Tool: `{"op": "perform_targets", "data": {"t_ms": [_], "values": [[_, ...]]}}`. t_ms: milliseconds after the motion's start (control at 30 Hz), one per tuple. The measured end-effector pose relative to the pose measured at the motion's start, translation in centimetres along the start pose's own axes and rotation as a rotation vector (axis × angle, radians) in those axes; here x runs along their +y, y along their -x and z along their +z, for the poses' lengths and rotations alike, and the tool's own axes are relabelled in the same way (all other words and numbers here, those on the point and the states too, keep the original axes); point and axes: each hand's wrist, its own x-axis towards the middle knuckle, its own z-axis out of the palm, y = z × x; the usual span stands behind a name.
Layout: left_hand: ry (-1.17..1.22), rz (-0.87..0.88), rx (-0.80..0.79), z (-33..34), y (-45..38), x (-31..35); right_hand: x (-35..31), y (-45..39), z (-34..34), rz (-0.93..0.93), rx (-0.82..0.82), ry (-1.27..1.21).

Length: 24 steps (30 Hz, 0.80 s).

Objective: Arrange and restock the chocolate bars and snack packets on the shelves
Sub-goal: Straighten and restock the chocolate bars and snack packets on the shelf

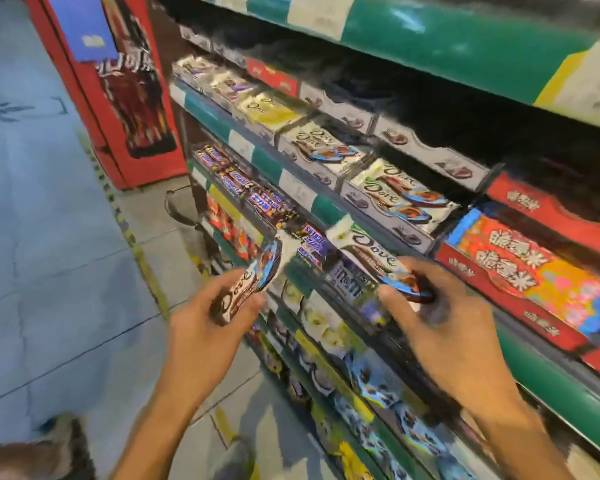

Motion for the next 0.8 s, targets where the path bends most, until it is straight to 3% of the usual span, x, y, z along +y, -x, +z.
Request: {"op": "perform_targets", "data": {"t_ms": [133, 233, 500, 800], "values": [[0.083, 0.037, -0.193, 1.0, -7.6, -1.0, -1.1, -3.8, 0.8, -0.04, 0.208, 0.256], [0.097, 0.09, -0.29, 2.0, -12.3, -1.1, -2.2, -6.5, 0.8, -0.016, 0.277, 0.401], [0.072, 0.202, -0.547, 4.2, -18.7, 0.3, -1.9, -11.0, 2.1, 0.061, 0.276, 0.728], [-0.031, 0.447, -0.725, 6.4, -22.0, 2.6, -2.0, -10.4, 2.8, -0.004, 0.257, 0.728]]}}
